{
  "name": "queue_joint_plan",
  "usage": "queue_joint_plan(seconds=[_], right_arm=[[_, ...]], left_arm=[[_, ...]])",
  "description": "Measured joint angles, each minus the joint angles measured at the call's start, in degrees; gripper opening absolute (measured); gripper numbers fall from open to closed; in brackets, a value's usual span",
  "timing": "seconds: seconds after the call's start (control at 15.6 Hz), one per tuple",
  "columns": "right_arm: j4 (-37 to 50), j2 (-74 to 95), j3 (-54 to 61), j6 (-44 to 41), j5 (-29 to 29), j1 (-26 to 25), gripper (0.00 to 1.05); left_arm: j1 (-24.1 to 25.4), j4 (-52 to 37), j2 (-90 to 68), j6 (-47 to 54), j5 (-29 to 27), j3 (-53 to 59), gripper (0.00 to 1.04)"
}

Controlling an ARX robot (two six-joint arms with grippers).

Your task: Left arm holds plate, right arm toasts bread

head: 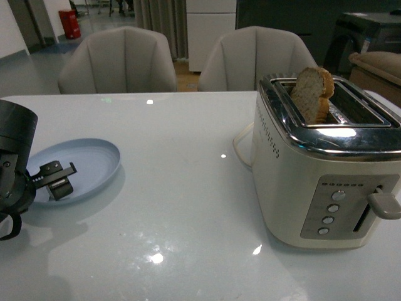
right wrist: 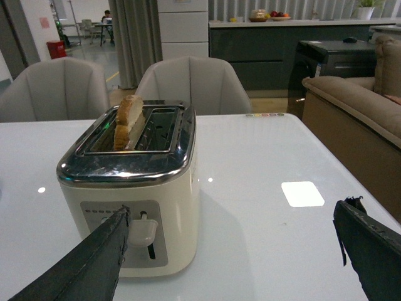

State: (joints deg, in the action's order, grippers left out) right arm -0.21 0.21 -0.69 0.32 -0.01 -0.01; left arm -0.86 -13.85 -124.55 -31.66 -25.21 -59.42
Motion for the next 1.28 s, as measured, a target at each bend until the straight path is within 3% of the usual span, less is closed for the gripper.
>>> queue_joint_plan(seconds=[0.13,0.38,0.64,0.83,0.9,0.96,1.02,1.21,1.28], right_arm=[[0.0,0.0,0.0,0.0,0.0,0.0,0.98],[0.0,0.0,0.0,0.0,0.0,0.0,0.98],[0.0,0.0,0.0,0.0,0.0,0.0,0.98],[0.0,0.0,0.0,0.0,0.0,0.0,0.98],[0.0,0.0,0.0,0.0,0.0,0.0,0.98],[0.1,0.0,0.0,0.0,0.0,0.0,0.98],[0.0,0.0,0.0,0.0,0.0,0.0,0.98],[0.0,0.0,0.0,0.0,0.0,0.0,0.98],[0.0,0.0,0.0,0.0,0.0,0.0,0.98]], left_arm=[[0.0,0.3,1.7,1.6,0.5,0.0,1.00],[-0.9,-0.2,8.0,3.3,3.0,0.3,0.98],[-3.6,-7.5,26.6,5.7,10.1,8.5,0.98],[-5.1,-11.5,37.0,8.8,12.3,14.5,0.98],[-4.5,-20.4,38.9,12.3,15.1,18.6,0.93],[-3.0,-31.7,41.0,19.5,20.0,25.6,0.81],[-2.4,-37.8,43.5,24.0,21.4,32.2,0.70],[0.7,-50.5,48.3,29.8,24.9,44.3,0.36],[1.0,-50.4,47.9,30.3,24.8,47.1,0.25]])
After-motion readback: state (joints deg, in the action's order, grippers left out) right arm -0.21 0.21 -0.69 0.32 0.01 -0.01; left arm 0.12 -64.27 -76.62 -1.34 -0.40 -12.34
